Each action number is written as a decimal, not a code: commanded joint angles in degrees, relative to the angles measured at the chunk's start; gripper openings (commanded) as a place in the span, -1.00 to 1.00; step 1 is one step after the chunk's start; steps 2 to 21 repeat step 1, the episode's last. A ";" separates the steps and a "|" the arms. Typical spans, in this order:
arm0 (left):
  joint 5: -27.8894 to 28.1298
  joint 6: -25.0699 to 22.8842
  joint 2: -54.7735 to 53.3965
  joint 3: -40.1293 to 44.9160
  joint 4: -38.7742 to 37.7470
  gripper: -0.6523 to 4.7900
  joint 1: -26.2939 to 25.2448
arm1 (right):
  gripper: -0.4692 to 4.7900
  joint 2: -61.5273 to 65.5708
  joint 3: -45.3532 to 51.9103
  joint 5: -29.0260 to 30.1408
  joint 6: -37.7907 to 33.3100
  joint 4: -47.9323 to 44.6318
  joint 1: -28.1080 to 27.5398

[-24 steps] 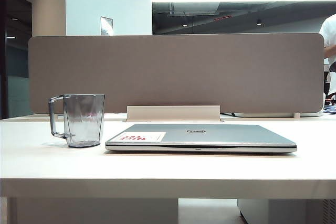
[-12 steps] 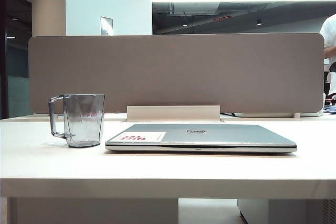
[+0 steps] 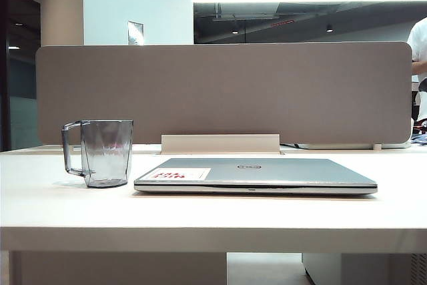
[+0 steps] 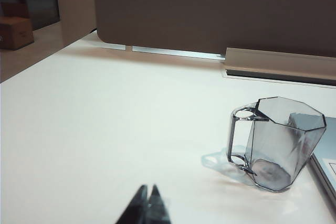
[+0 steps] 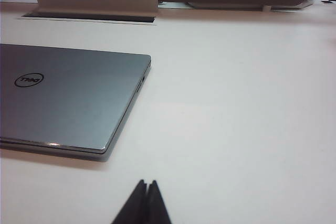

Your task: Pick up the water cup and place it on the left side of the laptop.

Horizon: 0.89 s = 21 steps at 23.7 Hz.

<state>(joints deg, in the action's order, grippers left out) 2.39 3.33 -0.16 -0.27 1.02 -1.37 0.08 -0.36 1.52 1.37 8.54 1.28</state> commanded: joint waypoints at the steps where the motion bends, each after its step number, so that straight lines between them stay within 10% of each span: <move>1: -0.04 0.13 -0.04 -0.17 0.31 -0.78 -0.07 | -0.84 -0.09 0.33 -0.33 0.20 -0.61 0.00; 21: -0.04 0.13 -0.04 -0.17 0.31 -0.78 -0.07 | -0.84 -0.09 0.33 -0.33 0.20 -0.61 0.00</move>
